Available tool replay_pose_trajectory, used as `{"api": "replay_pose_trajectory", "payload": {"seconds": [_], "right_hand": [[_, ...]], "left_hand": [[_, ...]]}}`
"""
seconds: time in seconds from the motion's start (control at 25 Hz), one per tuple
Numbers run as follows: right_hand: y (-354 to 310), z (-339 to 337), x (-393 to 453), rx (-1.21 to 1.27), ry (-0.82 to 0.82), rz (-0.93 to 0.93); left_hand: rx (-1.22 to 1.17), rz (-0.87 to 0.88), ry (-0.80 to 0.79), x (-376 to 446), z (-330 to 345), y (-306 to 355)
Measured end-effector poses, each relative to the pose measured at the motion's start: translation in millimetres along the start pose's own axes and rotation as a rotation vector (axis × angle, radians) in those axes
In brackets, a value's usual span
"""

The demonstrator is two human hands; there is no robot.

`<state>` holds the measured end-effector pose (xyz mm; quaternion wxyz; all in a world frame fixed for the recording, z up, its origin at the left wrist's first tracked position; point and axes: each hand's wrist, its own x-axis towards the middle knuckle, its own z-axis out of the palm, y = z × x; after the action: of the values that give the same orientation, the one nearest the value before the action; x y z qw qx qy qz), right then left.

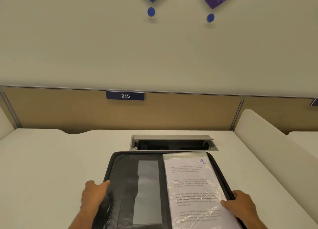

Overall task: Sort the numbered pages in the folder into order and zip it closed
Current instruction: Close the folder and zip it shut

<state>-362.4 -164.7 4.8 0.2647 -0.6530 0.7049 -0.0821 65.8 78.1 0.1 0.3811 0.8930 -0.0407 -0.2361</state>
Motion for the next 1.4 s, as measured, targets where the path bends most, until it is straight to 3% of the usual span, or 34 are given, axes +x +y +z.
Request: {"api": "replay_pose_trajectory", "payload": {"seconds": [0.32,0.48,0.56,0.68,0.8,0.96,1.12,1.28,1.4], "right_hand": [[-1.9,2.0,-0.1,0.031,-0.014,0.005],[-15.2,-5.9,-3.1,-0.119,-0.078,0.061],[-44.4,-11.5,-15.4,-0.172,-0.033,-0.024],[-112.9,-20.0,-53.3,0.205,0.002,-0.341],[-180.2,-31.3,-103.7,0.519,-0.19,-0.514],[-226.8,-55.5,-141.0,0.654,-0.299,-0.648],[-220.3,-81.5,-133.5,0.507,-0.156,-0.67],[-187.4,-110.6,-90.9,0.105,0.039,-0.531],[-145.2,-114.4,-56.9,-0.133,0.047,-0.365]], "left_hand": [[-0.392,-0.113,-0.174,2.7,-17.4,14.1],[-0.453,-0.053,-0.21,-20.7,-52.9,51.1],[-0.466,0.037,-0.253,-37.6,-67.8,79.2],[-0.491,0.225,-0.333,-66.8,-73.4,119.6],[-0.547,0.386,-0.483,-107.5,-59.9,151.7],[-0.546,0.538,-0.673,-149.7,-19.3,169.5],[-0.439,0.657,-0.743,-161.6,20.0,160.8],[0.032,0.837,-0.614,-141.9,66.9,117.3],[0.343,0.863,-0.58,-124.8,96.6,79.3]]}}
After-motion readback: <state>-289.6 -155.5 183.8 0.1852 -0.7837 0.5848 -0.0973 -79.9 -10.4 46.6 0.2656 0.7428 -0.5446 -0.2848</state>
